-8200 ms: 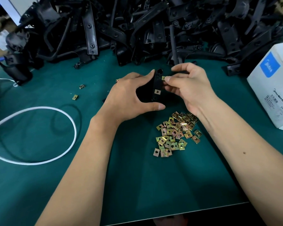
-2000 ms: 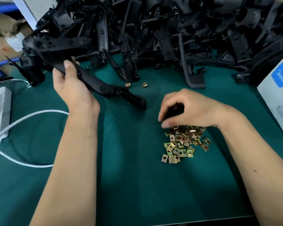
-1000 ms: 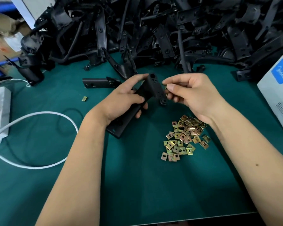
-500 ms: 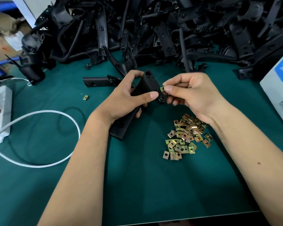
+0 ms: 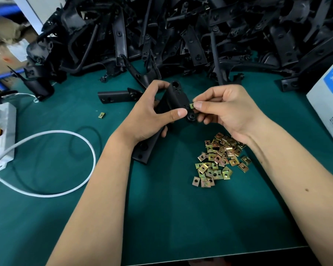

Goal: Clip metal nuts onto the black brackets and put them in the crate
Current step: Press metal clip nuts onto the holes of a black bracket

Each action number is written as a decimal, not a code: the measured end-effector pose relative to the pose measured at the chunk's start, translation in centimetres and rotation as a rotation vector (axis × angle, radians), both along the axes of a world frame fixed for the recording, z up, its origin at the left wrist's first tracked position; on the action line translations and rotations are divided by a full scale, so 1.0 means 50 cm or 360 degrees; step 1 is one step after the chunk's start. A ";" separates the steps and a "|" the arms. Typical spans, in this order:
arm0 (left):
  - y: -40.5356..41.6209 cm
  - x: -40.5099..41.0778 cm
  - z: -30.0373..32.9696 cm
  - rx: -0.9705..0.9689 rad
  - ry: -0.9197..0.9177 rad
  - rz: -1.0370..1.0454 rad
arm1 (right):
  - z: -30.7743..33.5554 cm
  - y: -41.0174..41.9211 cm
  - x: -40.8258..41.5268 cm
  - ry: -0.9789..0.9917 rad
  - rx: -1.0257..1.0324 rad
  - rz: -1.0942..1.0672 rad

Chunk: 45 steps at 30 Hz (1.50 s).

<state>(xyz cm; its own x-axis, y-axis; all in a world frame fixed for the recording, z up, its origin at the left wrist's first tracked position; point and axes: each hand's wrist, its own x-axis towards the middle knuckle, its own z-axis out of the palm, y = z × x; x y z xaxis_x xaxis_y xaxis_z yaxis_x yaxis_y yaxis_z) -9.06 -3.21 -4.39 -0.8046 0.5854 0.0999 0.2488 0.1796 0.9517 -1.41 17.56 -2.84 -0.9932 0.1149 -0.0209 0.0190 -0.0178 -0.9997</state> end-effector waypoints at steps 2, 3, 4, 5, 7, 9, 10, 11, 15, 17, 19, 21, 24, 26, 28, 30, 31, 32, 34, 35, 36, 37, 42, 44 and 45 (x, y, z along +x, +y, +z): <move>-0.001 0.000 0.000 -0.0027 0.0016 -0.0010 | 0.001 0.002 0.000 -0.0002 0.0014 0.0023; -0.001 0.001 0.000 -0.0039 0.0023 -0.0017 | 0.000 0.003 0.000 -0.0007 0.0027 0.0036; 0.000 0.002 0.000 -0.0046 0.0034 -0.0022 | -0.001 0.004 -0.001 -0.0012 0.0035 0.0044; 0.002 0.003 0.001 -0.0046 0.0048 -0.0024 | -0.002 0.005 -0.001 -0.0015 0.0034 0.0043; 0.007 0.007 0.002 -0.0028 0.0073 -0.0020 | -0.004 0.008 -0.002 -0.0021 0.0014 0.0039; 0.013 0.011 0.002 0.0002 0.0087 -0.0021 | -0.005 0.013 -0.002 -0.0034 -0.0009 0.0063; 0.015 0.012 0.003 0.0004 0.0093 -0.0014 | -0.005 0.015 -0.002 -0.0040 -0.0013 0.0078; 0.017 0.013 0.003 -0.0001 0.0102 -0.0002 | -0.005 0.016 -0.002 -0.0041 -0.0015 0.0089; 0.021 0.017 0.004 0.0013 0.0131 0.0014 | -0.004 0.018 -0.003 -0.0048 -0.0037 0.0138; 0.024 0.019 0.006 -0.0020 0.0153 0.0026 | -0.005 0.016 -0.002 -0.0039 -0.0005 0.0154; 0.025 0.020 0.007 -0.0058 0.0168 0.0051 | -0.007 0.012 -0.002 -0.0024 0.0025 0.0160; 0.025 0.021 0.009 -0.0095 0.0197 0.0089 | -0.009 0.008 -0.004 -0.0015 0.0055 0.0160; 0.025 0.024 0.012 -0.0199 0.0269 0.0185 | -0.011 0.007 -0.007 -0.0028 0.0136 0.0125; 0.027 0.024 0.012 -0.0226 0.0314 0.0254 | -0.013 0.005 -0.007 -0.0007 0.0197 0.0096; 0.030 0.022 0.010 -0.0188 0.0300 0.0293 | -0.013 0.003 -0.007 0.0036 0.0220 0.0081; 0.033 0.021 0.006 -0.0115 0.0219 0.0285 | -0.009 0.013 -0.010 0.0075 0.0234 0.0034; 0.033 0.020 0.004 -0.0079 0.0167 0.0276 | -0.007 0.022 -0.013 0.0096 0.0233 -0.0045; 0.030 0.019 0.003 -0.0044 0.0121 0.0268 | -0.007 0.035 -0.017 0.0120 0.0258 -0.0165; 0.023 0.016 0.002 0.0007 0.0072 0.0261 | -0.011 0.063 -0.024 0.0160 0.0452 -0.0433; 0.021 0.015 0.002 0.0026 0.0057 0.0266 | -0.016 0.075 -0.024 0.0169 0.0612 -0.0503; 0.019 0.014 0.003 0.0047 0.0047 0.0279 | -0.021 0.082 -0.024 0.0173 0.0790 -0.0522; 0.020 0.014 0.003 0.0072 0.0042 0.0302 | -0.024 0.085 -0.022 0.0174 0.0971 -0.0503; 0.023 0.012 0.010 0.0249 -0.0024 0.0515 | -0.025 0.062 -0.017 0.0196 0.1554 -0.0251; 0.021 0.012 0.014 0.0281 -0.0062 0.0526 | -0.028 0.050 -0.016 0.0201 0.1707 -0.0161; 0.021 0.013 0.015 0.0279 -0.0063 0.0507 | -0.028 0.046 -0.016 0.0213 0.1752 -0.0142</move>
<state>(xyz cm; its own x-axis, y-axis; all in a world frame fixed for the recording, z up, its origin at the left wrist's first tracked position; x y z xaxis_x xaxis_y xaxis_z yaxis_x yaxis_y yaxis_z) -8.38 -2.15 -3.66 -0.9490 0.2817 0.1415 0.1688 0.0753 0.9828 -2.22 19.84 -4.25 -0.9670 0.0760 0.2432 -0.0473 0.8844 -0.4644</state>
